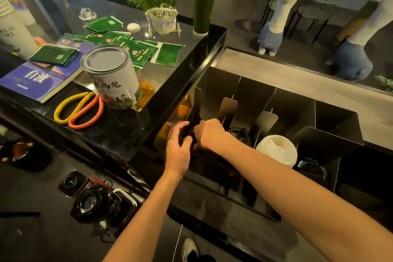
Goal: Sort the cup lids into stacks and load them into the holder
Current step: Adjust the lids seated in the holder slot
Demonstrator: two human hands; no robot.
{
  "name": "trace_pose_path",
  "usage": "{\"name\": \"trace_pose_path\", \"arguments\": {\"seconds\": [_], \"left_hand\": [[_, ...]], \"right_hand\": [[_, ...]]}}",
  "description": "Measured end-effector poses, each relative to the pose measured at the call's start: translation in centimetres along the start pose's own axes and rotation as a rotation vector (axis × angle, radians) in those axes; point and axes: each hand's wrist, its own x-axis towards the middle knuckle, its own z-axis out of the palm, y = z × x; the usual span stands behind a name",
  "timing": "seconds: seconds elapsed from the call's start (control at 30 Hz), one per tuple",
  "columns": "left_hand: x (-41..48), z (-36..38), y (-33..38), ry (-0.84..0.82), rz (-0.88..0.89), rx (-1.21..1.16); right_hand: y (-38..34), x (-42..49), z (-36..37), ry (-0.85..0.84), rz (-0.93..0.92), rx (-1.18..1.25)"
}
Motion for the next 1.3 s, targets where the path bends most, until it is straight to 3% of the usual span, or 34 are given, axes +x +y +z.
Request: {"name": "trace_pose_path", "arguments": {"seconds": [0.23,0.37,0.5,0.6,0.73,0.9,1.13,1.3], "left_hand": [[-0.5,1.4,0.7,0.015,0.104,0.198],[-1.3,2.8,2.3,0.067,0.169,0.327],[-2.6,5.0,4.8,0.038,0.243,0.193],[-3.8,7.0,7.0,-0.051,0.308,0.078],[-4.8,9.7,8.7,-0.289,0.361,0.094],[-5.6,12.2,7.9,-0.523,0.425,0.322],[-5.8,13.6,6.7,-0.406,0.431,0.392],[-5.9,13.9,6.3,-0.369,0.477,0.422]], "right_hand": [[2.1,-2.9,1.2,0.41,0.003,0.143],[3.9,-6.3,2.4,0.614,0.029,0.415],[5.6,-10.6,4.7,0.883,0.127,0.595],[7.5,-13.4,7.0,0.969,0.248,0.626],[9.9,-16.8,10.3,0.971,0.38,0.664],[10.6,-18.9,12.9,0.725,0.436,0.752],[12.2,-18.9,12.3,0.551,0.298,0.896],[12.2,-18.5,12.1,0.593,0.338,0.803]]}}
